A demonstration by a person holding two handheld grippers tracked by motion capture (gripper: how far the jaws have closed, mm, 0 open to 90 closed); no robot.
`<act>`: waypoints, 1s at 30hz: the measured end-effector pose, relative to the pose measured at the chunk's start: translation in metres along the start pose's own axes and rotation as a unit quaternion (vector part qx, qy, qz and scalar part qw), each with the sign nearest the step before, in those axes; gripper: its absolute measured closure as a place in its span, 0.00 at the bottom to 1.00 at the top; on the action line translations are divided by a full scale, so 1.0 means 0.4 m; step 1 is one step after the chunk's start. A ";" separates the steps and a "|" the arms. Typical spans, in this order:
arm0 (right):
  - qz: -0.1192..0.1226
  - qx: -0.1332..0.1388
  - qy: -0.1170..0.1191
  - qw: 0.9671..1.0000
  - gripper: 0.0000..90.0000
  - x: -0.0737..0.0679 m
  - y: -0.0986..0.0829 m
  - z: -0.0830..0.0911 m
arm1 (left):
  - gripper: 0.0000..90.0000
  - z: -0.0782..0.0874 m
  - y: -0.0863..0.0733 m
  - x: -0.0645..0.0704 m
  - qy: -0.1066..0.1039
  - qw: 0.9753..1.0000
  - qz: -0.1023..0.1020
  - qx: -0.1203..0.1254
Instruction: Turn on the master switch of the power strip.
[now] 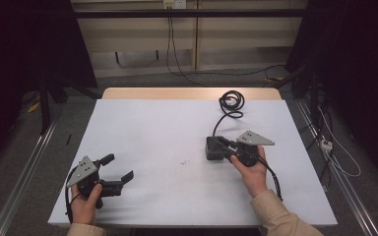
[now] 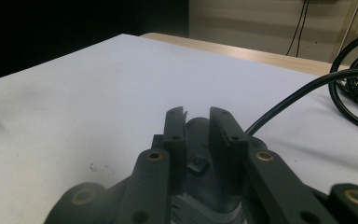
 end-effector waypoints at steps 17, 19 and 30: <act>-0.006 -0.005 0.015 1.000 0.96 -0.004 0.000 -0.004 | 0.03 -0.001 0.001 0.000 0.000 1.000 0.000 0.001; -0.006 -0.007 0.015 1.000 0.97 -0.004 0.000 -0.004 | 0.03 -0.001 0.000 0.000 0.001 1.000 0.000 0.000; -0.012 -0.010 0.022 1.000 1.00 -0.004 -0.002 -0.005 | 0.03 0.000 0.001 0.000 0.000 1.000 -0.002 0.001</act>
Point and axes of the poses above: each handheld gripper's, and its own axes: z roughly backward along the jaws, y roughly out of its top, x roughly to its right, the point moved 5 cm from there along -z, roughly forward along the jaws, and after that the axes turned 11 degrees about -y, right-handed, at the moved point
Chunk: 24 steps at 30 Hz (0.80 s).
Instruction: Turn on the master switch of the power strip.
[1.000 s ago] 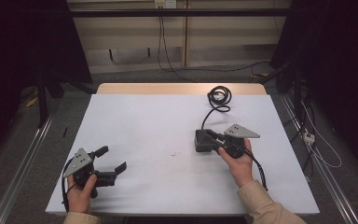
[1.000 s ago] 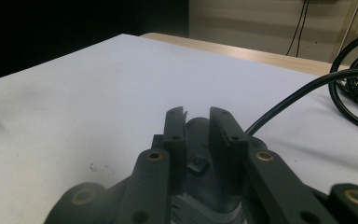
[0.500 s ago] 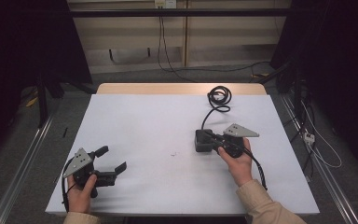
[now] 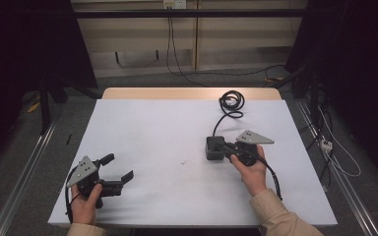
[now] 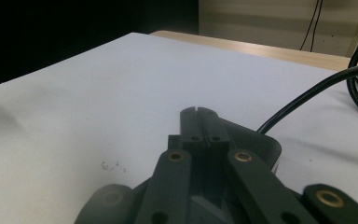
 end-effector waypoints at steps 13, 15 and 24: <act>-0.003 -0.009 0.000 1.000 1.00 0.002 -0.005 -0.002 | 0.03 -0.002 -0.001 0.000 0.000 1.000 0.001 0.000; -0.003 -0.012 0.001 1.000 1.00 0.002 -0.006 -0.002 | 0.03 -0.002 -0.002 0.000 0.000 1.000 0.001 0.000; 0.003 -0.019 -0.001 1.000 1.00 0.003 -0.012 -0.006 | 0.03 -0.002 -0.002 0.000 0.000 1.000 0.003 0.000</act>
Point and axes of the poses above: each handheld gripper's, and its own axes: z roughly backward along the jaws, y roughly out of its top, x roughly to its right, the point moved 5 cm from there along -z, roughly forward along the jaws, and after that the axes turned 11 degrees about -y, right-handed, at the moved point
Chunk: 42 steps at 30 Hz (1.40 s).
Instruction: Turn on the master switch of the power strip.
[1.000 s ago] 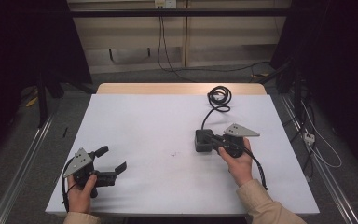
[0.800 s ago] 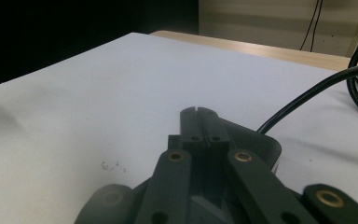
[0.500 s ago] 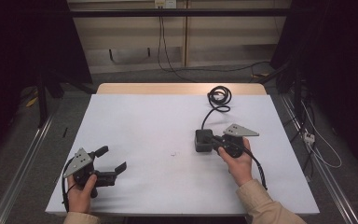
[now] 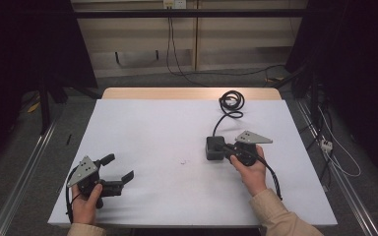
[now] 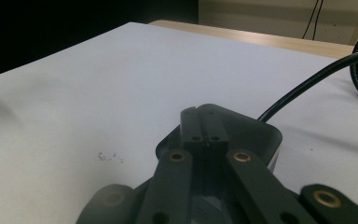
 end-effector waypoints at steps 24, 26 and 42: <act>0.018 -0.002 -0.010 1.000 1.00 0.004 -0.006 -0.005 | 0.03 -0.001 0.000 0.001 0.000 1.000 0.000 0.000; 0.017 -0.002 -0.009 1.000 1.00 0.004 -0.007 -0.005 | 0.03 -0.001 0.000 0.001 0.000 1.000 0.000 0.000; 0.031 -0.002 -0.015 0.999 1.00 0.001 -0.009 -0.005 | 0.03 -0.004 0.000 0.004 -0.001 1.000 -0.001 0.000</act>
Point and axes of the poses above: each handheld gripper's, and its own axes: z roughly backward along the jaws, y roughly out of its top, x roughly to its right, the point moved 5 cm from there along -z, roughly forward along the jaws, and after that the axes turned 11 degrees about -y, right-handed, at the moved point
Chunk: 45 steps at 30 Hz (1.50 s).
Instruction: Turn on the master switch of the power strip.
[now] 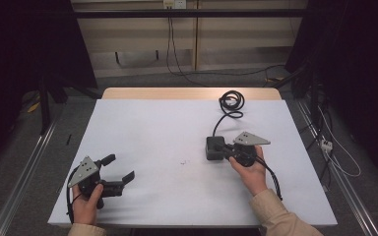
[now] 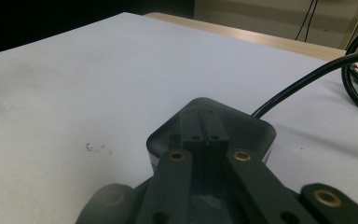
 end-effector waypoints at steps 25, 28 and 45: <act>0.000 -0.002 -0.002 1.000 1.00 -0.001 -0.001 0.000 | 0.03 -0.003 -0.002 0.002 0.000 1.000 -0.001 -0.003; 0.002 -0.003 -0.003 1.000 1.00 -0.002 -0.001 0.000 | 0.03 -0.003 -0.002 0.001 0.000 1.000 -0.001 -0.003; -0.007 -0.007 0.003 1.000 1.00 0.000 -0.001 -0.001 | 0.03 -0.006 -0.003 0.002 -0.002 1.000 0.000 -0.004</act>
Point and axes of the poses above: each handheld gripper's, and its own axes: z roughly backward along the jaws, y roughly out of its top, x roughly to its right, the point moved 5 cm from there along -z, roughly forward along the jaws, and after that the axes turned 11 degrees about -y, right-handed, at the moved point
